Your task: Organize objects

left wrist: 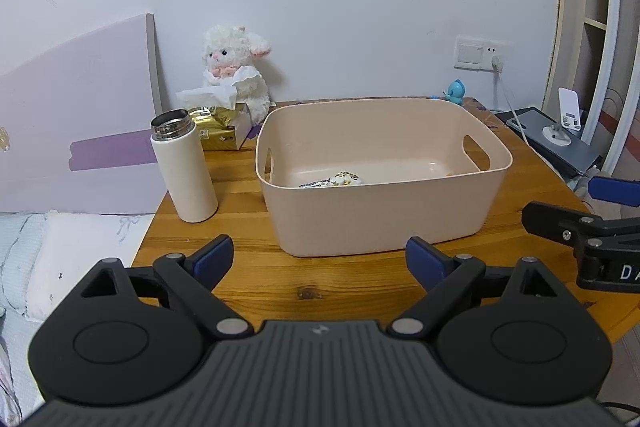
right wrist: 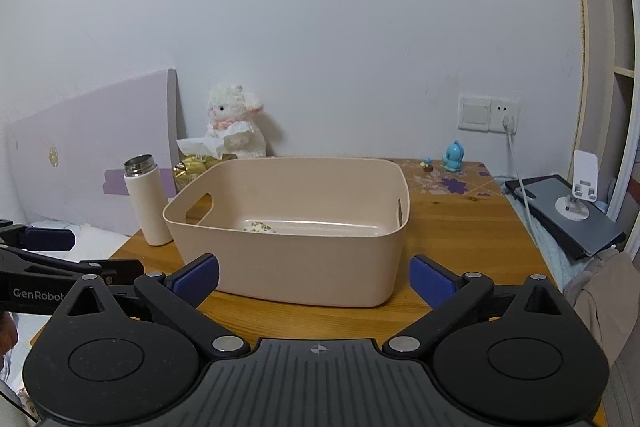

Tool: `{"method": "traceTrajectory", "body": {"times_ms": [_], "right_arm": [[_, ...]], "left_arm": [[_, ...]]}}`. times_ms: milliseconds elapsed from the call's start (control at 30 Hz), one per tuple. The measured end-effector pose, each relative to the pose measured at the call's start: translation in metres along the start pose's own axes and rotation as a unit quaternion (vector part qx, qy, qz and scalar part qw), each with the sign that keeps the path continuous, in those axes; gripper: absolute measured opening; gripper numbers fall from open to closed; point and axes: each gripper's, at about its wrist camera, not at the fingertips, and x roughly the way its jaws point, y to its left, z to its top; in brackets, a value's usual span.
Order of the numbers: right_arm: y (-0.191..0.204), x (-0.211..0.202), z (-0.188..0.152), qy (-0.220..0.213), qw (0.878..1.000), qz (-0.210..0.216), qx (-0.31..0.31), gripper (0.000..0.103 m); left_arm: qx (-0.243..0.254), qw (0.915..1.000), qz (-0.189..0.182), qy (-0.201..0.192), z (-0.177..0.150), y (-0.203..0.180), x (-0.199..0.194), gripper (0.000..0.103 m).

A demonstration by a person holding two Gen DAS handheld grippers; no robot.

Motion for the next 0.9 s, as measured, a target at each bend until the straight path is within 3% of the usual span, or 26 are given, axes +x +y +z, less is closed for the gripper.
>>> {"method": "traceTrajectory", "body": {"times_ms": [333,467,900], "right_arm": [[0.006,-0.017,-0.001,-0.01,1.0,0.002,-0.008,0.103],[0.006,-0.022,-0.002,-0.014,1.0,-0.003,-0.01,0.103],[-0.002,-0.026,-0.008,-0.007,1.0,-0.012,-0.003,0.103]], "left_arm": [[-0.002,1.0,0.0,-0.009,-0.006,0.0,-0.019,0.095],[-0.001,0.9998,0.007,-0.017,-0.009,0.0,-0.026,0.1],[0.002,0.9998,0.002,-0.019,-0.013,-0.002,-0.035,0.1]]}}
